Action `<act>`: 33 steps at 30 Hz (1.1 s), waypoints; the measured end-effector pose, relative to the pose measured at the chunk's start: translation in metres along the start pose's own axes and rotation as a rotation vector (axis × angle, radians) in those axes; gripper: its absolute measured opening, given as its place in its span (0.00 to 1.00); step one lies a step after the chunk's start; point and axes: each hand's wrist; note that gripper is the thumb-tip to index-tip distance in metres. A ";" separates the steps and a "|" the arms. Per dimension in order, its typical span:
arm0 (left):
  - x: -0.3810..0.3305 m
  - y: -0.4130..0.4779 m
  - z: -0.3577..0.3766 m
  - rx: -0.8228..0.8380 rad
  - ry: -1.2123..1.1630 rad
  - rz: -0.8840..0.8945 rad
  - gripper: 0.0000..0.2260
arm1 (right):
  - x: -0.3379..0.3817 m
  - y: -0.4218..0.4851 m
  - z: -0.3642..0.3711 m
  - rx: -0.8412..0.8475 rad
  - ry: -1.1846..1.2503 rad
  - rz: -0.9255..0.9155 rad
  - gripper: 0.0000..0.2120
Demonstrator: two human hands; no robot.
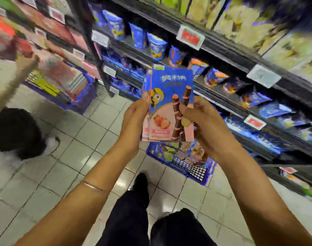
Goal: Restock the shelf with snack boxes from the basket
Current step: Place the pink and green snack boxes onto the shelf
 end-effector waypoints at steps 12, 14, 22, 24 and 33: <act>-0.220 -0.017 0.006 -0.002 0.073 0.418 0.25 | 0.184 -0.066 0.085 0.074 -0.092 -0.400 0.17; -0.249 -0.013 0.012 0.019 0.041 0.484 0.29 | 0.208 -0.068 0.094 0.081 -0.062 -0.466 0.18; -0.352 0.031 0.023 0.109 0.042 0.686 0.36 | 0.309 -0.051 0.119 0.096 -0.081 -0.627 0.12; -0.374 0.056 0.021 0.133 0.049 0.721 0.31 | 0.333 -0.040 0.127 0.076 -0.111 -0.657 0.13; -0.472 0.148 0.013 0.193 0.173 0.855 0.28 | 0.426 0.030 0.155 0.072 -0.168 -0.767 0.13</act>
Point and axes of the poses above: each hand's wrist, its own y-axis towards the middle knuckle, its own z-axis out of the palm, x = y × z, and after that the axes turned 7 degrees about z, right-handed
